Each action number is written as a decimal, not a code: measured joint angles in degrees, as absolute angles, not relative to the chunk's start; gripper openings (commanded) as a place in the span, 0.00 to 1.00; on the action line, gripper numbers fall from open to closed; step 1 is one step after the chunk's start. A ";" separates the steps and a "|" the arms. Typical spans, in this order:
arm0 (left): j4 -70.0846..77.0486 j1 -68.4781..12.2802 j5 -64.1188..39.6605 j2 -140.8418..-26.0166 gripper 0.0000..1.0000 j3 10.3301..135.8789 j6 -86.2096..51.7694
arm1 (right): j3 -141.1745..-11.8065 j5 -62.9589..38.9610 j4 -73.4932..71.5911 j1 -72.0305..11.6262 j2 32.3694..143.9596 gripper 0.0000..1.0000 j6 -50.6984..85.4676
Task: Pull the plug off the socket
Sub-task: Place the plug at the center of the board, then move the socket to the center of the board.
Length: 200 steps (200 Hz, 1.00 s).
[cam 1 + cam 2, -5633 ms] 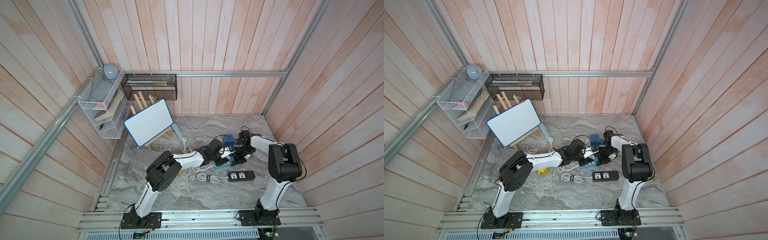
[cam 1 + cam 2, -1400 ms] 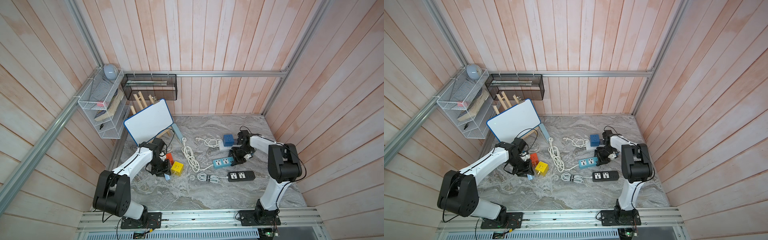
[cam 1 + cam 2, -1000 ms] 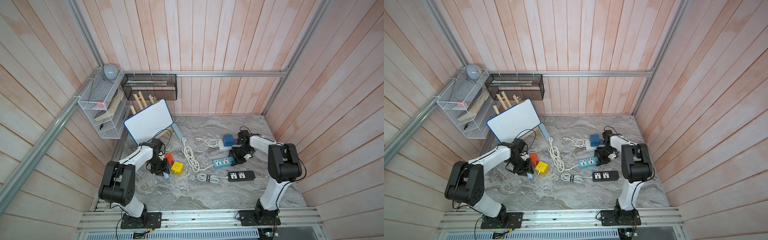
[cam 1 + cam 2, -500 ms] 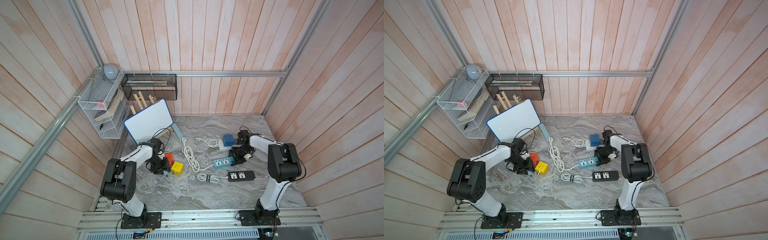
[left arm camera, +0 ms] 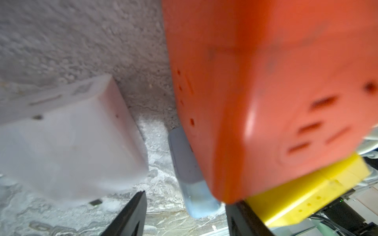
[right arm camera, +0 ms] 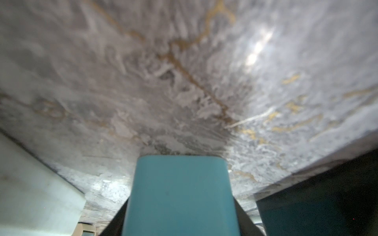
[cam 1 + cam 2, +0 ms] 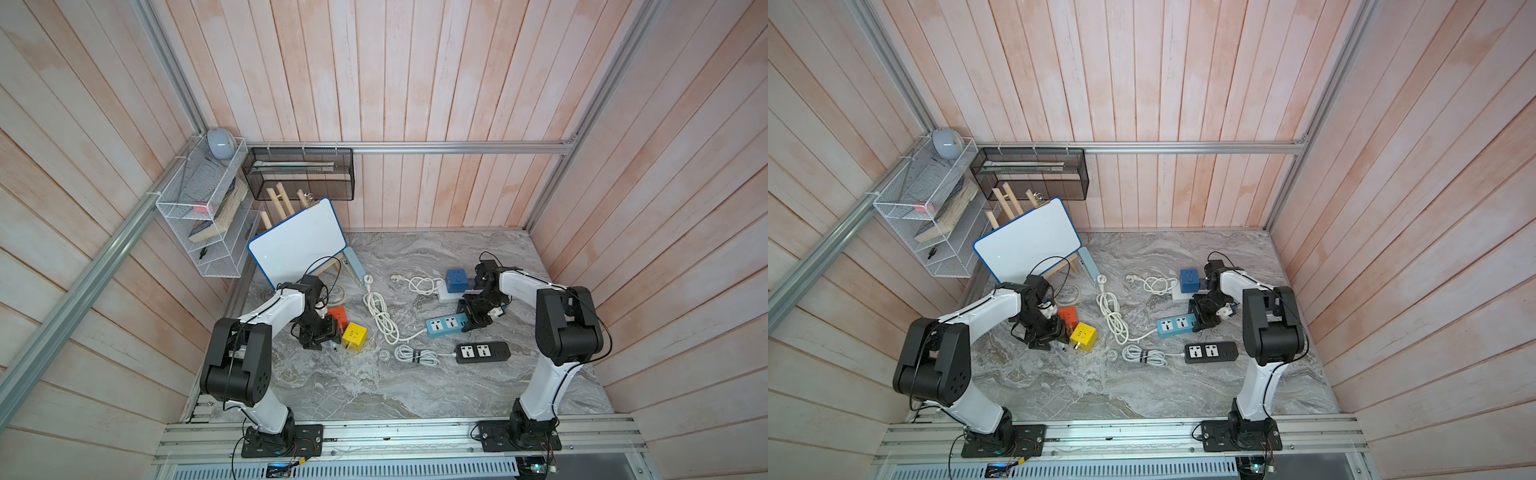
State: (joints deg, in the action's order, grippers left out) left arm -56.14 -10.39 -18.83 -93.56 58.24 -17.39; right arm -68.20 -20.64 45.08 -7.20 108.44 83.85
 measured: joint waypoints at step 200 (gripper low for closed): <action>-50.17 -17.96 -12.86 -84.14 0.67 74.54 -25.36 | -55.48 -9.15 45.17 8.29 96.57 0.00 75.22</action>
State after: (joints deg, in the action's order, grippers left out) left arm -50.17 -17.96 -12.86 -84.14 74.54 -25.36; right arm -55.48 -9.15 45.17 8.29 96.57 75.22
